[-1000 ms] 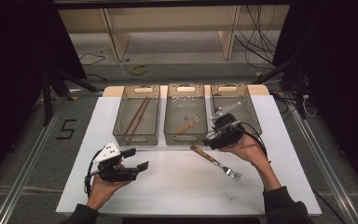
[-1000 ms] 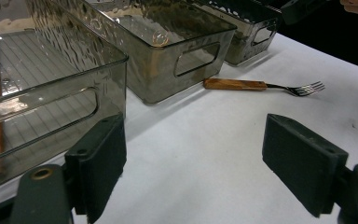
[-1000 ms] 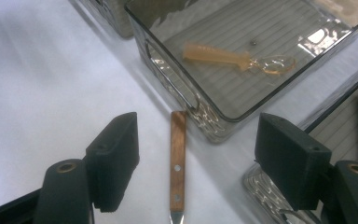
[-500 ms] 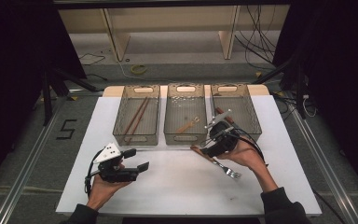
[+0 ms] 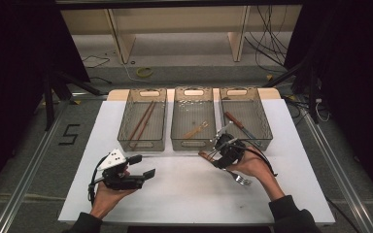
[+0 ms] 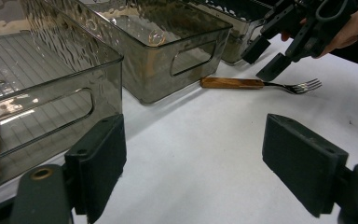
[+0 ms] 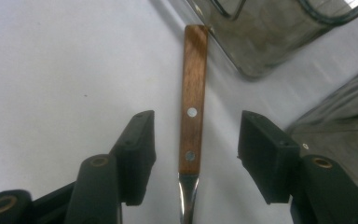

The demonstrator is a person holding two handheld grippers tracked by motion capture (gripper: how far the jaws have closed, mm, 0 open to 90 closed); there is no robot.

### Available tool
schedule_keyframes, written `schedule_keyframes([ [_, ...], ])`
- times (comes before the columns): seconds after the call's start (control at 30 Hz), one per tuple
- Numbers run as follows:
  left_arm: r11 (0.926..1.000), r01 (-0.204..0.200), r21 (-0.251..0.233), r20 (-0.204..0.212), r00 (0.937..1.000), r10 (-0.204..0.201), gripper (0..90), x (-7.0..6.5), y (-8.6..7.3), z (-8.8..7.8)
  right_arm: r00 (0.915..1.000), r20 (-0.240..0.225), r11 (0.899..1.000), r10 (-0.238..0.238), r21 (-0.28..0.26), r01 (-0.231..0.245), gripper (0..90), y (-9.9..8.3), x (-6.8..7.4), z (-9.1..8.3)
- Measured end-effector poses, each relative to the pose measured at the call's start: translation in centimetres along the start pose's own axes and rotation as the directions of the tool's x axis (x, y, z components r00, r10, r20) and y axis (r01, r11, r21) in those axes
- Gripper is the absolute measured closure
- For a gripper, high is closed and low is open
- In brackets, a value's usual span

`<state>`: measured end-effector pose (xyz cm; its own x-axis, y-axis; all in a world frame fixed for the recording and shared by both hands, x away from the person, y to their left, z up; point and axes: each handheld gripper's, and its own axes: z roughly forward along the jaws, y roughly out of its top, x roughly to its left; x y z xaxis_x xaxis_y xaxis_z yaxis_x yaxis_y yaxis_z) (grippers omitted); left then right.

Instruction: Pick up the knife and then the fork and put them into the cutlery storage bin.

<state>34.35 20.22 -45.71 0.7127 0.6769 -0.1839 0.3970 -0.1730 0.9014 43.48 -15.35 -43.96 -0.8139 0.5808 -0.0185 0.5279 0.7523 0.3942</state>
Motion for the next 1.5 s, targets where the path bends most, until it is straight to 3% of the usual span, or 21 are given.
schedule_keyframes([
  [0.47, 0.9999, -0.008, 0.008, 0.005, 1.0000, 0.008, 20.9, 0.0, 0.0, 0.0, 0.9999, -0.007, 0.998, -0.008, 0.060, 0.008, 63.9, -0.2, 0.1, 1.5],
  [0.83, 0.9999, -0.009, 0.010, 0.003, 1.0000, 0.009, 21.0, 0.0, 0.0, 0.1, 0.9999, -0.001, 0.997, -0.011, 0.083, 0.011, 69.8, -0.3, 0.0, 2.1],
  [0.93, 0.9999, -0.010, 0.010, 0.002, 0.9999, 0.010, 21.0, -0.1, 0.0, 0.1, 0.9998, -0.007, 0.996, -0.020, 0.082, 0.020, 75.1, -0.3, 0.1, 2.1],
  [1.3, 0.9999, -0.011, 0.010, 0.002, 0.9999, 0.011, 21.1, -0.1, 0.0, 0.1, 0.9993, 0.004, 0.993, -0.036, 0.116, 0.035, 77.5, 0.2, 0.4, 2.2],
  [1.5, 0.9999, -0.010, 0.012, 0.002, 0.9999, 0.010, 21.2, 0.0, 0.0, 0.0, 0.9994, -0.018, 0.994, -0.030, 0.108, 0.032, 77.7, 0.1, 0.3, 1.8],
])
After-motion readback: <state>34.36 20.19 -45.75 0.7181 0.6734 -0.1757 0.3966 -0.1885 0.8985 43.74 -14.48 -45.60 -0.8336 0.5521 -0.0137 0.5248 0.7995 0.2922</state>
